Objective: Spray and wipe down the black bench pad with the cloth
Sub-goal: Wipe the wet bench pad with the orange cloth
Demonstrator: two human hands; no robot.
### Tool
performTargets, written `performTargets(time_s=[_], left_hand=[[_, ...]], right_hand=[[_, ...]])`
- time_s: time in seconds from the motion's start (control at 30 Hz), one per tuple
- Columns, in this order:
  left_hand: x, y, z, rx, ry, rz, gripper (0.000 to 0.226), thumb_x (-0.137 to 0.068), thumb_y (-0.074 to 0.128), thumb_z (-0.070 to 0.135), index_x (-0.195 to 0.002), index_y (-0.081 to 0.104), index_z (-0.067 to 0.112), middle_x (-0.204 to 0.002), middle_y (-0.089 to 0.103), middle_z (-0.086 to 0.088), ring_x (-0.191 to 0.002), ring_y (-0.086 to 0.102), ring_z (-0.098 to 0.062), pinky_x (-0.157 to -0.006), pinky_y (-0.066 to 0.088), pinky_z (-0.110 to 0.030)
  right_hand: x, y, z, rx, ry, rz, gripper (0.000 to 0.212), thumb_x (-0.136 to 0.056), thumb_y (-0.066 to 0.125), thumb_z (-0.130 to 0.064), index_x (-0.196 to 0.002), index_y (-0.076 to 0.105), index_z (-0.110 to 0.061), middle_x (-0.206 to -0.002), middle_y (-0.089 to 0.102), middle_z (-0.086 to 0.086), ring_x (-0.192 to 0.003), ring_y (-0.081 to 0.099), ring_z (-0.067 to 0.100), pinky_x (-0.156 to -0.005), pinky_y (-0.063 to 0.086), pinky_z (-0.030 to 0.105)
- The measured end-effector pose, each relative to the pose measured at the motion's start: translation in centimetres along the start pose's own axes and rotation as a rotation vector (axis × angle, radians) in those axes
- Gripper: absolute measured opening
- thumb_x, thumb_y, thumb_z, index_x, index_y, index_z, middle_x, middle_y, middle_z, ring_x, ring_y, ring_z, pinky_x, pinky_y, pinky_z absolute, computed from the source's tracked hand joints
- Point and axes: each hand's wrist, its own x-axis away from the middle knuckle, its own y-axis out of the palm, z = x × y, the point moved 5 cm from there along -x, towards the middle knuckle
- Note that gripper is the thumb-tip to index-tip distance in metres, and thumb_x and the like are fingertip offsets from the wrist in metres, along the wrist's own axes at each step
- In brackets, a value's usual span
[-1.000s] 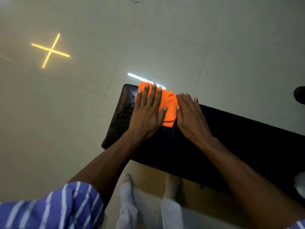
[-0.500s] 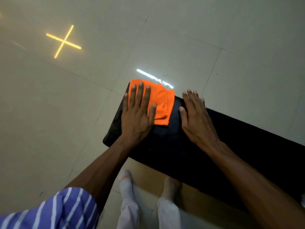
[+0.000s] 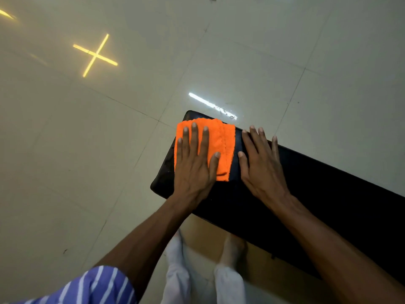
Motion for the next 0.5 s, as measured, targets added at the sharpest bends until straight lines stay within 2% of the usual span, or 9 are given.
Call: performTargets(time_s=[0.1,0.23,0.37,0.43,0.5], left_hand=[[-2.6,0.7,0.7,-0.078,-0.035,0.005,0.068,-0.109,0.022,0.049,-0.166,0.006,0.016,-0.173,-0.004,-0.015,-0.161,-0.007,-0.033,-0.130,0.003,-0.051],[-7.1,0.6,-0.4,-0.044,-0.026,-0.010,0.064,-0.107,0.024,0.048,-0.165,0.018,0.020,-0.174,0.007,-0.013,-0.162,0.000,-0.031,-0.130,0.003,-0.048],[-2.7,0.0,-0.6,-0.024,0.015,0.038,0.061,-0.109,0.030,0.043,-0.164,0.022,0.017,-0.173,0.012,-0.012,-0.161,0.006,-0.032,-0.130,0.010,-0.049],[0.5,-0.1,-0.6,-0.054,0.051,0.020,0.061,-0.110,0.030,0.044,-0.164,0.019,0.017,-0.173,0.010,-0.012,-0.161,0.005,-0.031,-0.130,0.011,-0.049],[0.1,-0.1,-1.0,-0.055,0.063,-0.012,0.062,-0.110,0.030,0.045,-0.165,0.016,0.020,-0.174,0.006,-0.010,-0.162,0.002,-0.030,-0.130,0.010,-0.049]], right_hand=[[0.2,0.9,0.0,0.106,-0.005,0.059,0.057,-0.110,0.032,-0.030,-0.164,0.025,-0.013,-0.175,0.019,0.009,-0.163,0.013,0.027,-0.133,0.009,0.053],[0.3,1.6,0.1,0.183,-0.011,0.129,0.058,-0.109,0.026,-0.034,-0.164,0.026,-0.014,-0.174,0.020,0.009,-0.163,0.017,0.027,-0.132,0.013,0.052],[0.3,1.4,0.1,0.154,-0.008,0.121,0.059,-0.108,0.031,-0.032,-0.163,0.028,-0.014,-0.174,0.022,0.009,-0.162,0.018,0.028,-0.132,0.013,0.053],[0.3,1.1,-0.2,0.163,-0.005,0.110,0.059,-0.108,0.031,-0.031,-0.164,0.027,-0.014,-0.174,0.021,0.009,-0.162,0.018,0.027,-0.132,0.013,0.053],[0.4,1.0,-0.3,0.189,-0.002,0.116,0.059,-0.108,0.030,-0.032,-0.165,0.025,-0.014,-0.175,0.019,0.009,-0.162,0.017,0.027,-0.132,0.014,0.053]])
